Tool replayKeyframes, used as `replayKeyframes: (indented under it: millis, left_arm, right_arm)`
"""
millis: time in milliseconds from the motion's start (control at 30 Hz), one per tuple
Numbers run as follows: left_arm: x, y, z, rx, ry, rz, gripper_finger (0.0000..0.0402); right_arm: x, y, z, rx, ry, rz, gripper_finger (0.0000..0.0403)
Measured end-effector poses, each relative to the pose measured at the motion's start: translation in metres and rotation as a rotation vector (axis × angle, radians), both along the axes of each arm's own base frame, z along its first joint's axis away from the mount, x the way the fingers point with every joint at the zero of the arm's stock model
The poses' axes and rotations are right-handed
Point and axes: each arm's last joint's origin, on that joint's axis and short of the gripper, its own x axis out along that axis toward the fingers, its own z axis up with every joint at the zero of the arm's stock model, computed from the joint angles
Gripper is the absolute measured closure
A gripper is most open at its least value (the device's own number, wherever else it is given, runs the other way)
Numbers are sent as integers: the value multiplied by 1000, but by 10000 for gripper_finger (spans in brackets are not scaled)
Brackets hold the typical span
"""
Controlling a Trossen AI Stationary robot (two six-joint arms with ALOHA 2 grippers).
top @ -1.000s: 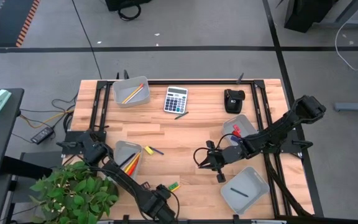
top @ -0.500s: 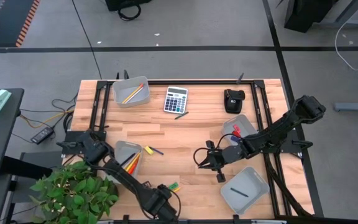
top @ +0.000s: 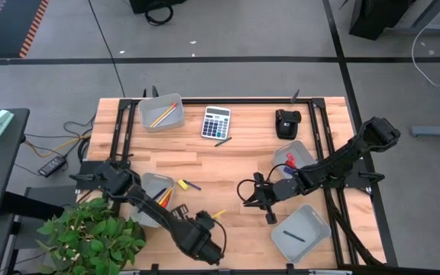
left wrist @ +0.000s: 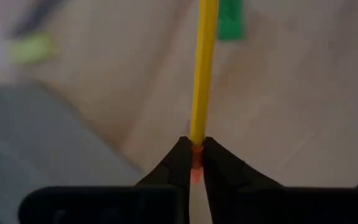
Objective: Sort crayons/erasers/pens/pencils in bins
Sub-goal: Put the yellow pencil into top left the gray bin
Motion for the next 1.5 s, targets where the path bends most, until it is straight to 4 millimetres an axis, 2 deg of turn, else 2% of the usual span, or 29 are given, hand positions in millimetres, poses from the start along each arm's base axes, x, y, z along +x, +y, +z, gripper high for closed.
replayKeyframes:
  millis: [67, 167, 300, 600, 700, 800, 967, 1233, 1400, 1500]
  left_arm:
    - [1, 10, 15, 53, 8, -25, 364]
    - [10, 26, 26, 123, -53, -75, 366]
    - [18, 60, 47, 200, -112, -87, 374]
    - [30, 132, 75, 253, -108, -127, 368]
    - [26, 155, 79, 267, -80, -129, 375]
    - [9, 182, 82, 290, -40, -103, 375]
    - [-35, 228, 73, 336, 67, -51, 368]
    - [-103, 303, 57, 340, 48, 83, 371]
    - [-126, 342, 45, 336, 40, 177, 368]
    - [-135, 361, 38, 315, 72, 150, 372]
  right_arm:
    - [0, 0, 0, 0, 0, 0, 365]
    - [0, 0, 0, 14, 3, -7, 365]
    - [0, 0, 0, 41, 8, -21, 365]
    - [0, 0, 0, 153, 33, -80, 365]
    - [0, 1, 0, 178, 49, -86, 365]
    - [-2, 1, -3, 192, 100, -50, 365]
    - [-6, 2, -9, 182, 173, -13, 365]
    - [-6, 5, -7, 191, 159, 0, 365]
    - [-1, -2, -4, 198, 103, -52, 365]
    - [2, -9, -3, 201, 93, -80, 365]
